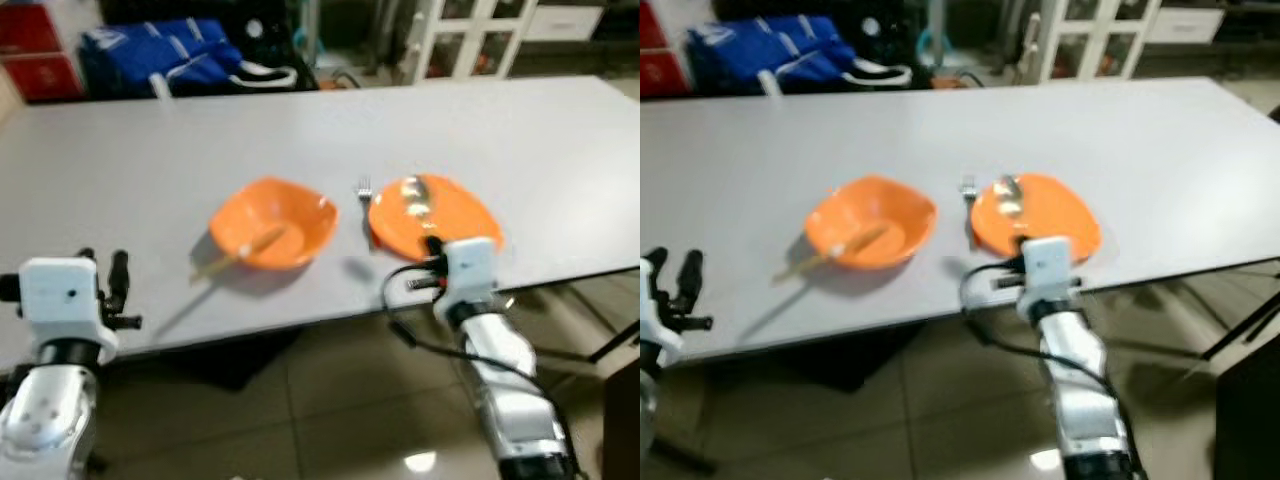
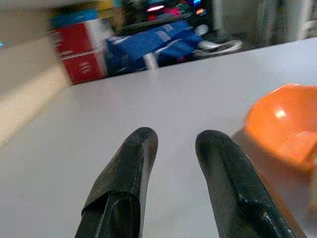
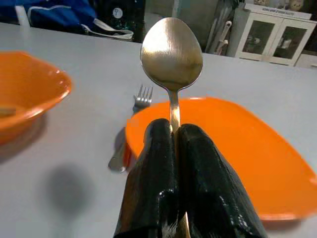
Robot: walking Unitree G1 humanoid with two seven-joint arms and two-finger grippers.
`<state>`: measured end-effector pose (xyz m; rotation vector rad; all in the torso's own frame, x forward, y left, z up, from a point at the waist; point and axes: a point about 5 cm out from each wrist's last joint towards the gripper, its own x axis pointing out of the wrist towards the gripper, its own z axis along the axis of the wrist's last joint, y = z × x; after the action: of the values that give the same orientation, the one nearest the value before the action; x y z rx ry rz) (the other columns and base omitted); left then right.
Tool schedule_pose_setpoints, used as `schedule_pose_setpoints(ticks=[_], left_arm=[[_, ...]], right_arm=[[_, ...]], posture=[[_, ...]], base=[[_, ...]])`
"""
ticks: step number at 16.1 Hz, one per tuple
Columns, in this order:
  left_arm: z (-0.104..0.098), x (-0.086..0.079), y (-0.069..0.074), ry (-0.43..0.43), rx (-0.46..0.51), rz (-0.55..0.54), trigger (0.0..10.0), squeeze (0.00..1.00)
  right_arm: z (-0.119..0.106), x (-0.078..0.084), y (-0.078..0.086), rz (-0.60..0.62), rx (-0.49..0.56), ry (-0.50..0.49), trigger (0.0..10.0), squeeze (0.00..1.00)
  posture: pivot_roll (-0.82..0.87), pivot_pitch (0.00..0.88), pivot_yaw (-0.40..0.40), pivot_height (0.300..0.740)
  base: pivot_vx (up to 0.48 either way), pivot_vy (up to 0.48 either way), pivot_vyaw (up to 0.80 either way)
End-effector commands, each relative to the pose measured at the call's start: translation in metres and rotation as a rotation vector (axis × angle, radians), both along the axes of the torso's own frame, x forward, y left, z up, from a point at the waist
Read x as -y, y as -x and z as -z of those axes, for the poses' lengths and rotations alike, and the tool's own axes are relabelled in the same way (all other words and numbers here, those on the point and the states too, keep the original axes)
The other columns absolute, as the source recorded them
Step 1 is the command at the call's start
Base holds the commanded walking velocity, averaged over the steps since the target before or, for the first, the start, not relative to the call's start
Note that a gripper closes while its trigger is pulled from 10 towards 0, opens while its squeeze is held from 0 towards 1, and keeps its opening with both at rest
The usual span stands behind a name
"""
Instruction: Setting the table
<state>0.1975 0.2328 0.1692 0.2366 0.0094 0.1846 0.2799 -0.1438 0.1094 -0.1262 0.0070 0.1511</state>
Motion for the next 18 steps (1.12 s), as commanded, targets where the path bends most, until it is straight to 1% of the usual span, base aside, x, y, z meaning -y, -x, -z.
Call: schedule_pose_setpoints(ticks=[1, 2, 5, 6, 7, 8, 9, 10, 11, 12, 13, 16, 17, 18], left_arm=[[-0.003, 0.006, -0.001, -0.001, 0.014, 0.03, 10.0, 0.0], [-0.004, 0.008, -0.001, 0.001, 0.023, 0.038, 10.0, 0.0], [-0.005, 0.009, -0.002, -0.002, 0.031, 0.034, 10.0, 0.0], [-0.005, 0.01, -0.002, -0.001, 0.03, 0.035, 10.0, 0.0], [-0.006, 0.011, -0.002, 0.002, 0.03, 0.037, 10.0, 0.0], [-0.006, 0.011, -0.003, 0.002, 0.032, 0.038, 10.0, 0.0], [-0.006, 0.011, -0.003, 0.002, 0.033, 0.039, 10.0, 0.0], [-0.007, 0.011, -0.003, 0.0, 0.035, 0.039, 10.0, 0.0], [-0.008, 0.01, -0.004, -0.001, 0.037, 0.037, 10.0, 0.0], [-0.009, 0.01, -0.003, -0.003, 0.037, 0.036, 10.0, 0.0], [-0.009, 0.011, -0.003, -0.004, 0.037, 0.036, 10.0, 0.0], [-0.012, 0.011, -0.001, -0.011, 0.029, 0.033, 10.0, 0.0], [-0.012, 0.012, 0.001, -0.011, 0.027, 0.034, 10.0, 0.0], [-0.014, 0.012, 0.001, -0.014, 0.024, 0.035, 10.0, 0.0]], right_arm=[[-0.003, 0.011, 0.0, 0.037, 0.016, 0.012, 10.0, 0.0], [-0.003, 0.009, 0.0, 0.031, 0.018, 0.007, 10.0, 0.0], [-0.006, 0.003, -0.002, 0.004, 0.027, -0.011, 10.0, 0.0], [-0.01, -0.002, -0.005, -0.018, 0.038, -0.026, 10.0, 0.0], [-0.018, -0.008, -0.012, -0.046, 0.054, -0.056, 10.0, 0.0], [-0.023, -0.01, -0.016, -0.052, 0.064, -0.065, 10.0, 0.0], [-0.029, -0.018, -0.026, -0.079, 0.074, -0.071, 10.0, 0.0], [-0.032, -0.021, -0.033, -0.086, 0.064, -0.076, 10.0, 0.0], [-0.032, -0.024, -0.042, -0.084, 0.05, -0.09, 10.0, 0.0], [-0.032, -0.032, -0.052, -0.094, 0.037, -0.104, 10.0, 0.0], [-0.032, -0.036, -0.056, -0.102, 0.029, -0.107, 10.0, 0.0], [-0.033, -0.06, -0.082, -0.137, -0.024, -0.128, 10.0, 0.0], [-0.032, -0.063, -0.085, -0.137, -0.036, -0.123, 10.0, 0.0], [-0.028, -0.066, -0.091, -0.122, -0.076, -0.135, 10.0, 0.0]], posture=[[0.02, 0.028, 0.002, 0.74], [0.03, 0.028, 0.004, 0.74], [0.03, 0.029, 0.004, 0.74], [0.03, 0.028, 0.004, 0.74], [0.03, 0.027, 0.005, 0.74], [0.03, 0.028, 0.007, 0.74], [0.04, 0.029, 0.008, 0.74], [0.04, 0.032, 0.008, 0.74], [0.04, 0.034, 0.012, 0.74], [0.05, 0.037, 0.011, 0.74], [0.05, 0.037, 0.011, 0.74], [0.07, 0.055, 0.015, 0.74], [0.09, 0.06, 0.013, 0.74], [0.1, 0.07, 0.014, 0.74]], base=[[0.48, 0.0, 0.0], [0.48, 0.0, 0.0], [0.0, 0.0, 0.0], [0.0, 0.0, 0.0], [0.0, 0.0, 0.0], [0.0, 0.0, 0.0], [0.0, 0.0, 0.0], [0.0, 0.0, 0.0], [0.0, 0.0, 0.0], [0.0, 0.0, 0.0], [0.0, 0.0, 0.0], [0.0, 0.0, 0.0], [0.0, 0.0, 0.0], [0.0, 0.0, 0.0]])
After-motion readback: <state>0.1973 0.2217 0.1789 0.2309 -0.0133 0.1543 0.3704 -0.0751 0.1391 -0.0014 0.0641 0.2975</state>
